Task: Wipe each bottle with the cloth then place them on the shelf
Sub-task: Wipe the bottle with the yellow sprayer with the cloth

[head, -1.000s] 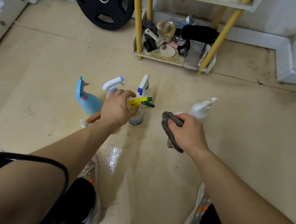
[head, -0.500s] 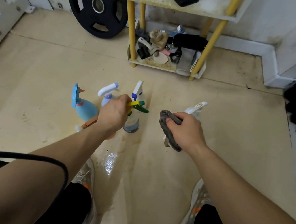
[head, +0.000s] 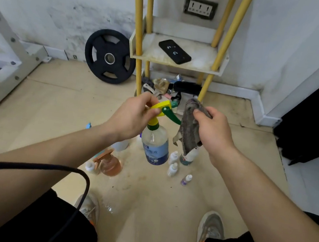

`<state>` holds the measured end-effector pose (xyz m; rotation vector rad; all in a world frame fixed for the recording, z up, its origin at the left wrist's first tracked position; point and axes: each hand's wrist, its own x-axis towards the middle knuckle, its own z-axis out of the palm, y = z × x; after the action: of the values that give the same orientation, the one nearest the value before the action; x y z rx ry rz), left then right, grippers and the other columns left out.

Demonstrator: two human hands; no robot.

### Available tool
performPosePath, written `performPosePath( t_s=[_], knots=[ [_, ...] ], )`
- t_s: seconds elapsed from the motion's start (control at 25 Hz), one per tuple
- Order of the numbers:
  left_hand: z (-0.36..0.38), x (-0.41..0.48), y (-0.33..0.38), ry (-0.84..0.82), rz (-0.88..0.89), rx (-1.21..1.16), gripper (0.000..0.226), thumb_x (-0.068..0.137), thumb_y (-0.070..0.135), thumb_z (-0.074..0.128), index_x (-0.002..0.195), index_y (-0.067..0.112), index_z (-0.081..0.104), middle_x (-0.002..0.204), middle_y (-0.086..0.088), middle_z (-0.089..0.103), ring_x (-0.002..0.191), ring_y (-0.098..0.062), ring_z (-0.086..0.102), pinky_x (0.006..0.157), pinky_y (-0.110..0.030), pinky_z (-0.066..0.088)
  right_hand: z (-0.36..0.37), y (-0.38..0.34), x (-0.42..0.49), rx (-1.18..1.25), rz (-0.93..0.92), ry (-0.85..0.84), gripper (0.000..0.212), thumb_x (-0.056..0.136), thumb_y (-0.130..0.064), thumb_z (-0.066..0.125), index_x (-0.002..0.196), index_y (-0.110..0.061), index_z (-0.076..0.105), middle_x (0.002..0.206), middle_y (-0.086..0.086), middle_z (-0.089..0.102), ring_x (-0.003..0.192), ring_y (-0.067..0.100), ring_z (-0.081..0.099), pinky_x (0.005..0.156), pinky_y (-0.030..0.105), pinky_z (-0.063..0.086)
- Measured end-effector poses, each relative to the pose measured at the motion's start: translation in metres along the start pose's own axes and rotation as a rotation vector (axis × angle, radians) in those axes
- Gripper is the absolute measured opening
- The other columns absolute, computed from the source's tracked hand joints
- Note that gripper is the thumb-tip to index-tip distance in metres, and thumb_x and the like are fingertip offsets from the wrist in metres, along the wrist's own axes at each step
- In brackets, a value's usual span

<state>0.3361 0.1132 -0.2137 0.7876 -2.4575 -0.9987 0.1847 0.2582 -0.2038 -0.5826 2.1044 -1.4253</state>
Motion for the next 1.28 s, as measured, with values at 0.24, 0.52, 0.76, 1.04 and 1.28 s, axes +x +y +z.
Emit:
performPosePath(
  t_s=[0.24,0.52,0.76,1.04,1.28],
  knots=[
    [-0.016,0.015,0.01,0.188,-0.037,-0.157,0.011,0.1,0.033,0.058,0.099,0.022,0.061,0.093,0.008,0.066,0.088,-0.018,0.067,0.081,-0.046,0.058,-0.016,-0.013,-0.002,0.439,0.177,0.016,0.019,0.101,-0.02,0.054,0.098,-0.012,0.07,0.104,0.018,0.075,0.098,0.036,0.073,0.09,0.063,0.055],
    [-0.017,0.041,0.012,0.267,-0.138,-0.245,0.02,0.106,0.029,0.047,0.108,0.011,0.056,0.085,0.001,0.076,0.076,-0.005,0.068,0.062,-0.017,0.05,-0.01,-0.006,0.018,0.256,0.164,-0.016,0.02,0.098,-0.023,0.057,0.086,-0.019,0.072,0.095,0.01,0.076,0.097,0.031,0.072,0.086,0.047,0.058],
    [-0.015,0.052,0.009,0.283,-0.178,-0.341,0.018,0.106,0.026,0.047,0.107,0.01,0.055,0.079,-0.004,0.075,0.069,-0.009,0.069,0.059,-0.025,0.055,0.013,0.012,0.027,0.044,0.037,-0.036,0.011,0.098,-0.029,0.058,0.096,-0.03,0.069,0.094,-0.008,0.073,0.091,0.012,0.069,0.075,0.031,0.054],
    [-0.027,0.061,0.004,0.366,-0.324,-0.505,0.023,0.107,0.03,0.044,0.1,0.017,0.06,0.072,0.0,0.072,0.067,-0.013,0.067,0.077,-0.052,0.059,0.009,0.036,0.031,-0.019,0.347,-0.024,0.018,0.101,-0.027,0.049,0.104,-0.024,0.067,0.098,0.006,0.072,0.09,0.029,0.069,0.08,0.045,0.059],
    [-0.025,0.061,0.007,0.341,-0.408,-0.644,0.031,0.107,0.034,0.044,0.102,0.011,0.065,0.076,0.001,0.073,0.067,-0.014,0.067,0.074,-0.044,0.061,0.016,0.03,0.024,0.354,0.503,-0.055,0.02,0.104,-0.011,0.046,0.1,-0.009,0.065,0.089,0.014,0.073,0.081,0.032,0.07,0.069,0.047,0.06]
  ],
)
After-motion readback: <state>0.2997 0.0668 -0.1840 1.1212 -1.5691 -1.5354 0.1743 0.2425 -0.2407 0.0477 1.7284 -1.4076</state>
